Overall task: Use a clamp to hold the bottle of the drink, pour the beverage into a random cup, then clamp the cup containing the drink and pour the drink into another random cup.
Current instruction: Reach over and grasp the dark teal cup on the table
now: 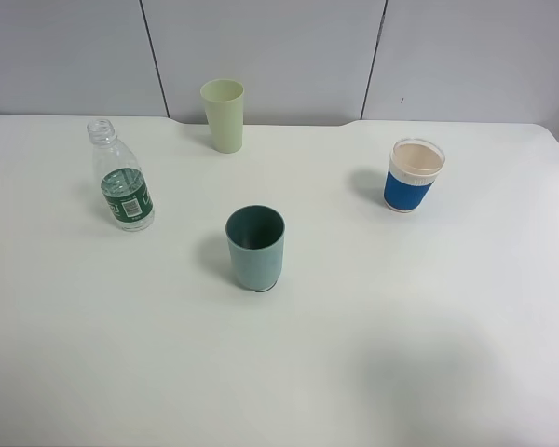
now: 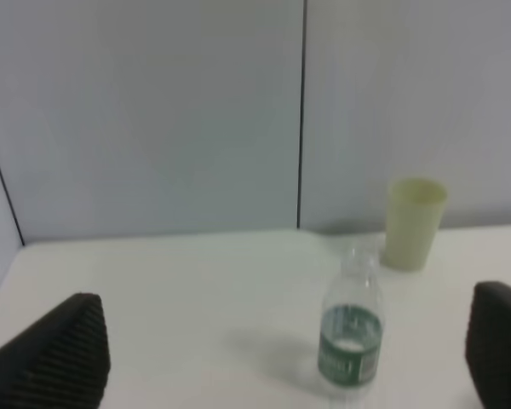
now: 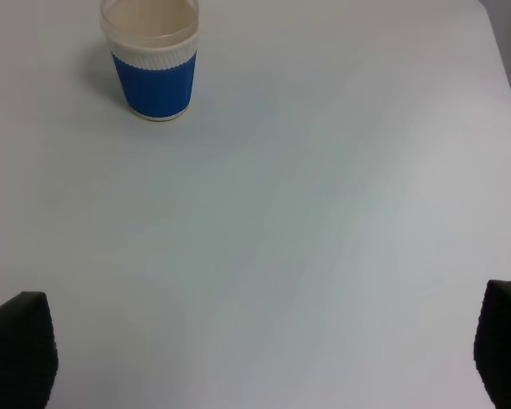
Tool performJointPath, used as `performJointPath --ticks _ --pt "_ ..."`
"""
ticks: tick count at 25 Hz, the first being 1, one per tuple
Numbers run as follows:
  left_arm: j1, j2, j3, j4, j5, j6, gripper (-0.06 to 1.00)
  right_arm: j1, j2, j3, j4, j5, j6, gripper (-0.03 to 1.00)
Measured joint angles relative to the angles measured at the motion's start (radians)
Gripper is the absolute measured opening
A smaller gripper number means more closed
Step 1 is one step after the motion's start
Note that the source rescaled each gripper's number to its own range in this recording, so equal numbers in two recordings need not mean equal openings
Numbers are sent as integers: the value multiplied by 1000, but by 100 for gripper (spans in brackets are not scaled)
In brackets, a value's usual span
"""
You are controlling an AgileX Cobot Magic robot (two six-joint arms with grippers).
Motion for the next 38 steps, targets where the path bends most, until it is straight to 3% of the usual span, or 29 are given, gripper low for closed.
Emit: performJointPath --ticks 7,12,16,19,30,38 --pt "144 0 -40 -14 117 48 70 0 0 0 0 0 0 100" --pt "179 0 -40 -21 241 52 71 0 0 0 0 0 0 100" --pt "180 0 -40 -17 297 40 92 0 0 0 0 0 0 100" --pt "180 0 -25 -17 304 25 98 0 0 0 0 0 0 100" --pt "180 -1 161 -51 280 14 99 0 0 0 0 0 0 100" --pt "180 -1 173 -59 256 14 99 0 0 0 0 0 0 100"
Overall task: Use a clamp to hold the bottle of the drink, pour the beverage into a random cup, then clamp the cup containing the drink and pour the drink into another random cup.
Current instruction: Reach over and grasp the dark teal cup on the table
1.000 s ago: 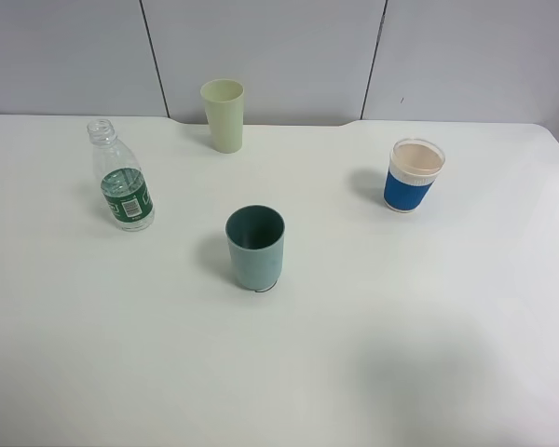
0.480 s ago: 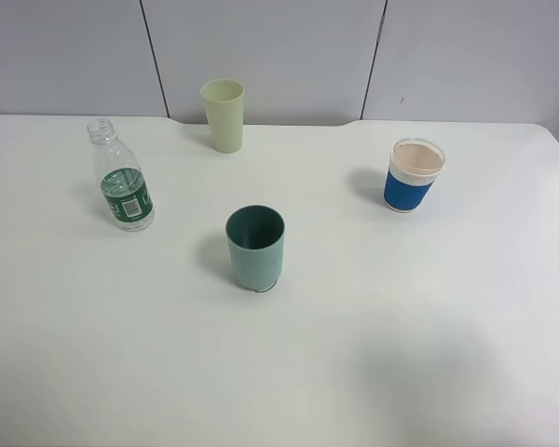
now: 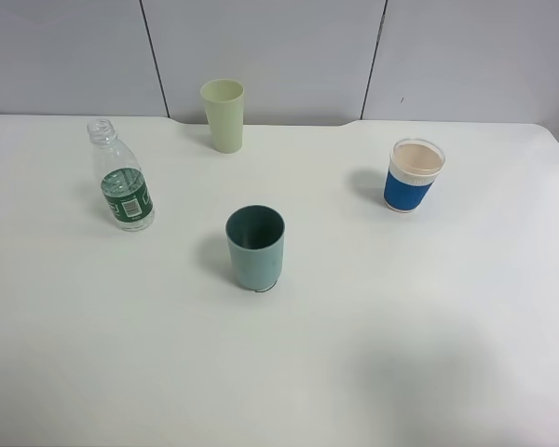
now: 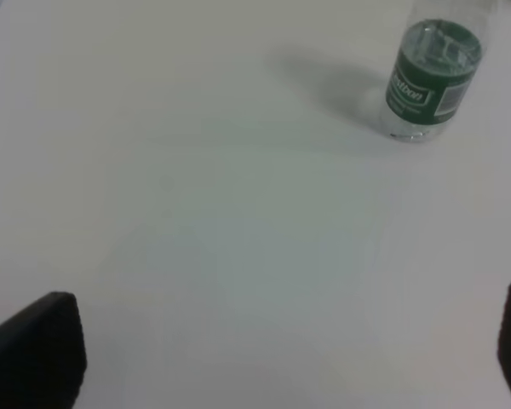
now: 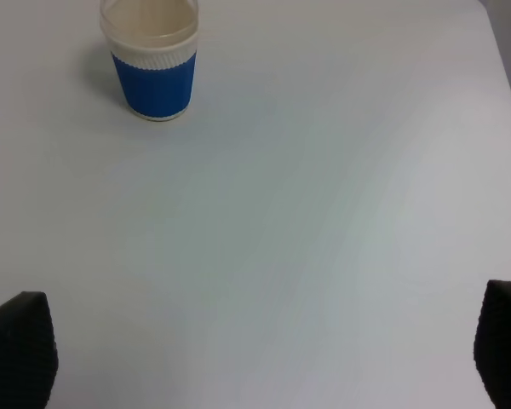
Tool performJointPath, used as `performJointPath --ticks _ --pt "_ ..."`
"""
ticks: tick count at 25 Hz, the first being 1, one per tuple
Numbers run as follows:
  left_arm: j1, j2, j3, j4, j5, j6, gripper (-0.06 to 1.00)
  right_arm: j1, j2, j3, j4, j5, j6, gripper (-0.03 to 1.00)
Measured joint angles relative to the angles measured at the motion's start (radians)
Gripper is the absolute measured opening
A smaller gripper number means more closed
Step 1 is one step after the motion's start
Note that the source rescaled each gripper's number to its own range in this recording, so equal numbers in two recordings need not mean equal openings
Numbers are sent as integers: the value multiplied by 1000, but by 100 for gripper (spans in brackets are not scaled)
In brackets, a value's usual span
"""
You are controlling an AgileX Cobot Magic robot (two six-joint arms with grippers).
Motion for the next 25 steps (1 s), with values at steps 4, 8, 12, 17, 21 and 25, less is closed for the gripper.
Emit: performJointPath --ticks 4,8,12,17,21,25 --pt "0 0 0 0 0 0 99 0 0 0 0 0 0 100" --pt "0 0 0 0 0 0 99 0 0 0 0 0 0 100" --pt "0 0 0 0 0 0 99 0 0 0 0 0 0 100" --pt "0 0 0 0 0 -3 99 0 0 0 0 0 0 100" --pt "0 0 0 0 0 -3 99 0 0 0 0 0 0 100" --pt "0 0 0 0 0 -3 99 0 0 0 0 0 0 100"
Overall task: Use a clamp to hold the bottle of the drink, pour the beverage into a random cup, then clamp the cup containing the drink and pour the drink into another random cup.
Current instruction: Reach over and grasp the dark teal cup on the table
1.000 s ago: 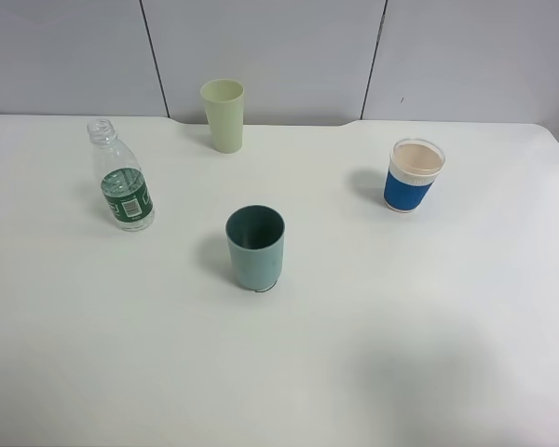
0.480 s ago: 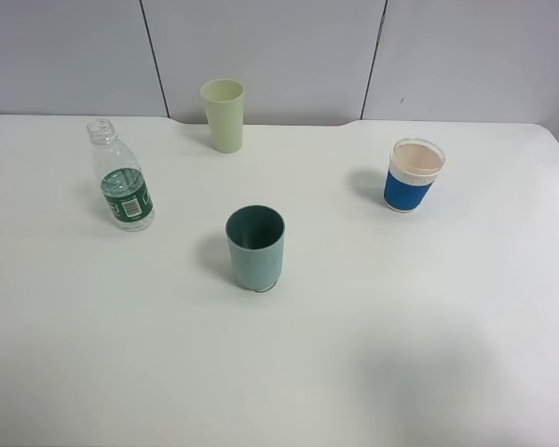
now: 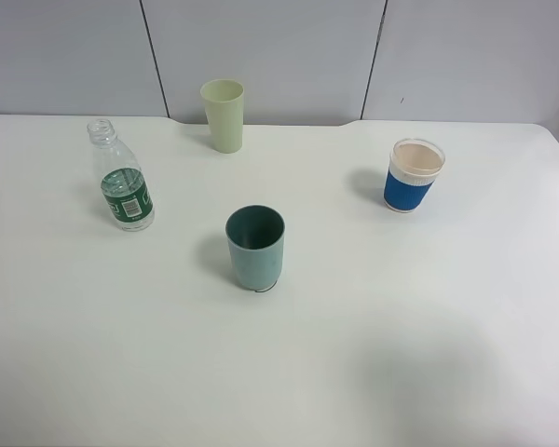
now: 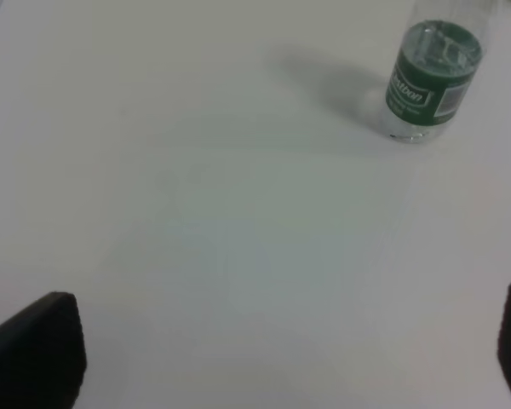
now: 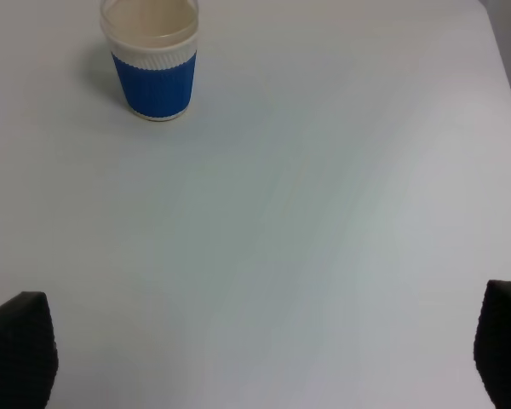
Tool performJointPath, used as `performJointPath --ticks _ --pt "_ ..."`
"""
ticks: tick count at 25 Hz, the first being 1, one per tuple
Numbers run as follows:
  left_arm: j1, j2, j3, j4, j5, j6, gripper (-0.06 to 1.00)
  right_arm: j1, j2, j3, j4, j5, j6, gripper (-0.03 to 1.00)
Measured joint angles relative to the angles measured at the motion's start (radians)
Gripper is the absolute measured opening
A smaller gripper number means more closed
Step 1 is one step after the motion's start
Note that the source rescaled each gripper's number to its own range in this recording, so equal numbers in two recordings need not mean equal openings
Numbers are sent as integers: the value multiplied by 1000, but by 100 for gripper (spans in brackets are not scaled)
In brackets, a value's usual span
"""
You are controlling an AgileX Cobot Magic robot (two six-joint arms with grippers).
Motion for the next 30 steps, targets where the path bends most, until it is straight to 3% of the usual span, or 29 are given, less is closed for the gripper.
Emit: performJointPath --ticks 23,30 --pt "0 0 0 0 0 -6 99 0 3 0 0 0 0 100" --pt "0 0 0 0 0 -4 99 0 163 -11 4 -8 0 100"
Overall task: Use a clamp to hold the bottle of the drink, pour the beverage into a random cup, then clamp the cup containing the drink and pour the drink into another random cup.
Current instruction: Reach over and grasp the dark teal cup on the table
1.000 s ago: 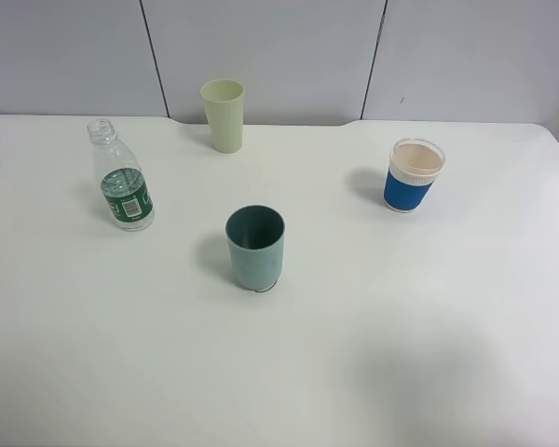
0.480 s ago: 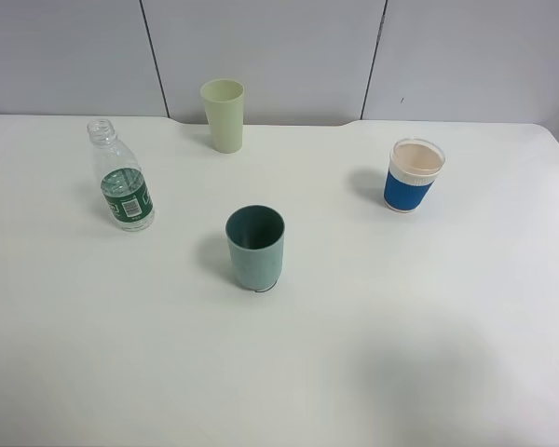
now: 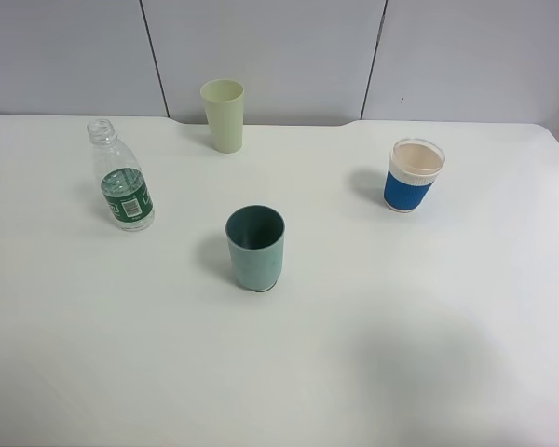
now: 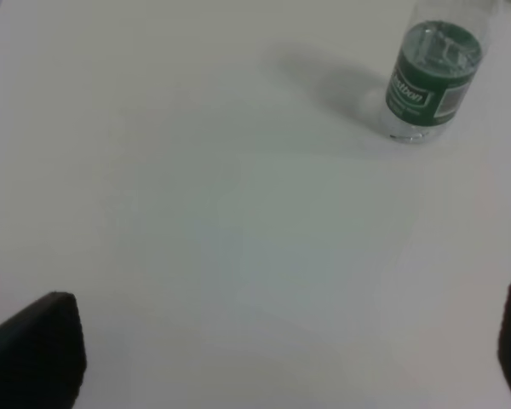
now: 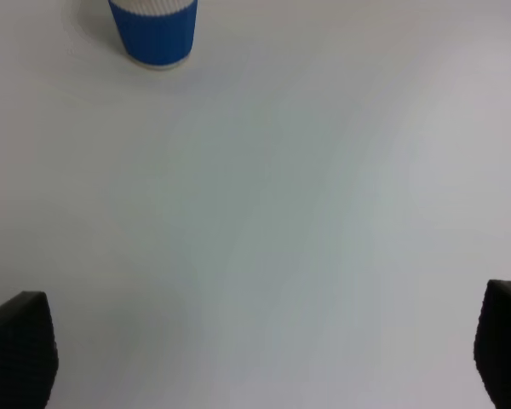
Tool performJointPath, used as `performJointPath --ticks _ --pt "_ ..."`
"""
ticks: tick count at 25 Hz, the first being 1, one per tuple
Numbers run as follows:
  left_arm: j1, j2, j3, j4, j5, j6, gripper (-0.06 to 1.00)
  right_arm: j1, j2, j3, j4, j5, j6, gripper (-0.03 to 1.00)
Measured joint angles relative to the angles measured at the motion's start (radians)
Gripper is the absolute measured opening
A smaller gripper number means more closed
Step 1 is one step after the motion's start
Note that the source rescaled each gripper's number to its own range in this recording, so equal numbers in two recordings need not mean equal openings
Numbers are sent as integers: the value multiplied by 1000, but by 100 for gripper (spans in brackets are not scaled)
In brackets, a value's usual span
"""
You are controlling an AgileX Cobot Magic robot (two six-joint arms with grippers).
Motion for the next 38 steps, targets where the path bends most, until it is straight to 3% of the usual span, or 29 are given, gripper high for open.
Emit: performJointPath --ticks 8,12,26,32,38 --pt "0 0 0 0 0 0 99 0 346 -133 45 -245 -1 100" --pt "0 0 0 0 0 0 99 43 528 -202 56 -358 -7 100" --pt "0 0 0 0 0 0 99 450 996 -286 56 -662 -48 100" --pt "0 0 0 0 0 0 99 597 1080 -286 69 -692 -49 100" --pt "0 0 0 0 0 0 99 706 1122 -286 161 -705 -90 100"
